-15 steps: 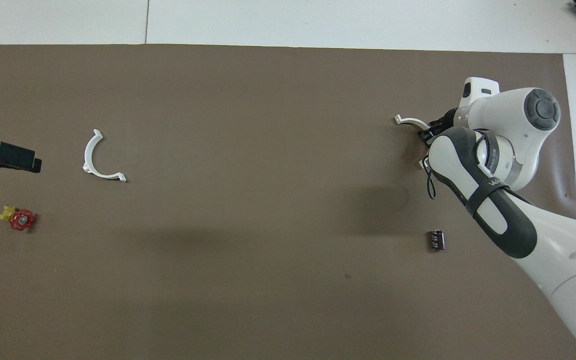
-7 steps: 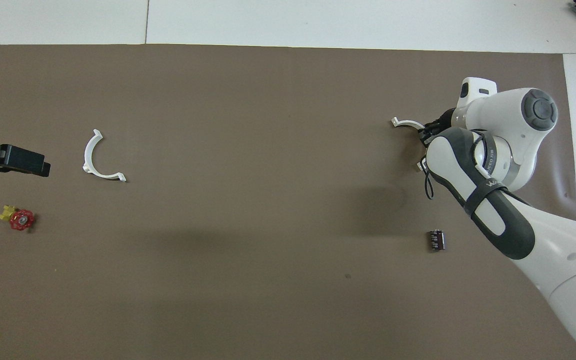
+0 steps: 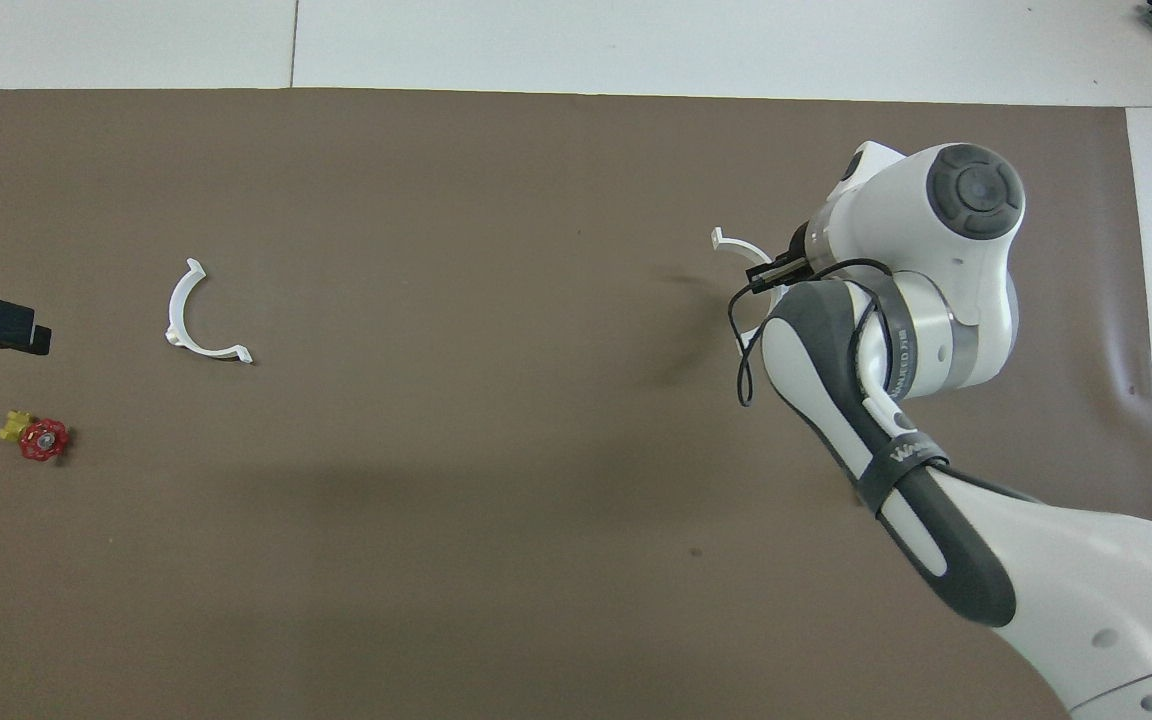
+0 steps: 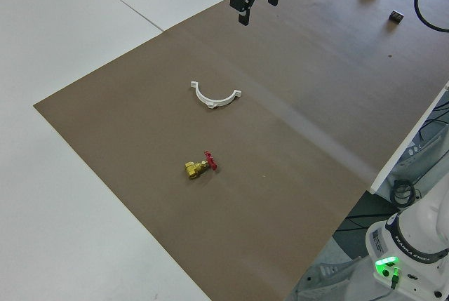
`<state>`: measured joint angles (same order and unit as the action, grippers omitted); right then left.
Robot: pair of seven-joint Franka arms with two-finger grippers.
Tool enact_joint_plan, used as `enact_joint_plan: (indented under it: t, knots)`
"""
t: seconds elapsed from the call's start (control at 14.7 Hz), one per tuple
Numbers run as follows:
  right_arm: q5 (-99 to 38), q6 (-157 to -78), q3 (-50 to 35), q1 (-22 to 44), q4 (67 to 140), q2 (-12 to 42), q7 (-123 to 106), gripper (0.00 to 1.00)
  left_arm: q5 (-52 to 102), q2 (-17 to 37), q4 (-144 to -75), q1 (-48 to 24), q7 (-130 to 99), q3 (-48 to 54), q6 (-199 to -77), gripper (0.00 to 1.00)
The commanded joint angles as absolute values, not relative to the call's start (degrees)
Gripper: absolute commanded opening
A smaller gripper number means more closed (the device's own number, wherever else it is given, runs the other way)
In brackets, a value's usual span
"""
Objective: Assemble drain pipe with both arms
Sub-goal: 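Carry the clamp half toward the center while the left gripper reaches the other half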
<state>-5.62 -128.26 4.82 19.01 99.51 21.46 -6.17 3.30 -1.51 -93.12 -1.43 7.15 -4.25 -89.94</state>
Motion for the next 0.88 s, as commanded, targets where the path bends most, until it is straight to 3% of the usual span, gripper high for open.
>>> enact_joint_plan:
  t: [0.0,0.41,0.61,0.81]
  knots:
    - [-3.52,-128.32,5.27,25.11,100.64,20.65,6.19,0.00,3.78,-3.51,-96.66,-1.14,6.94,-4.04,-92.36,1.00]
    - [0.17,-132.27,4.83,34.00,101.60,21.62,15.64,0.00,3.78,-2.99,-103.43,-1.67,2.73,-3.96,-101.32,0.98]
    - [3.33,-133.07,4.75,36.99,101.69,23.37,20.89,0.00,3.69,-2.55,-110.37,-1.67,1.32,-3.96,-110.89,0.95]
    - [5.01,-137.62,4.75,38.31,105.28,23.73,24.69,0.00,1.50,1.40,-111.79,-1.85,-1.48,-3.87,-116.34,0.95]
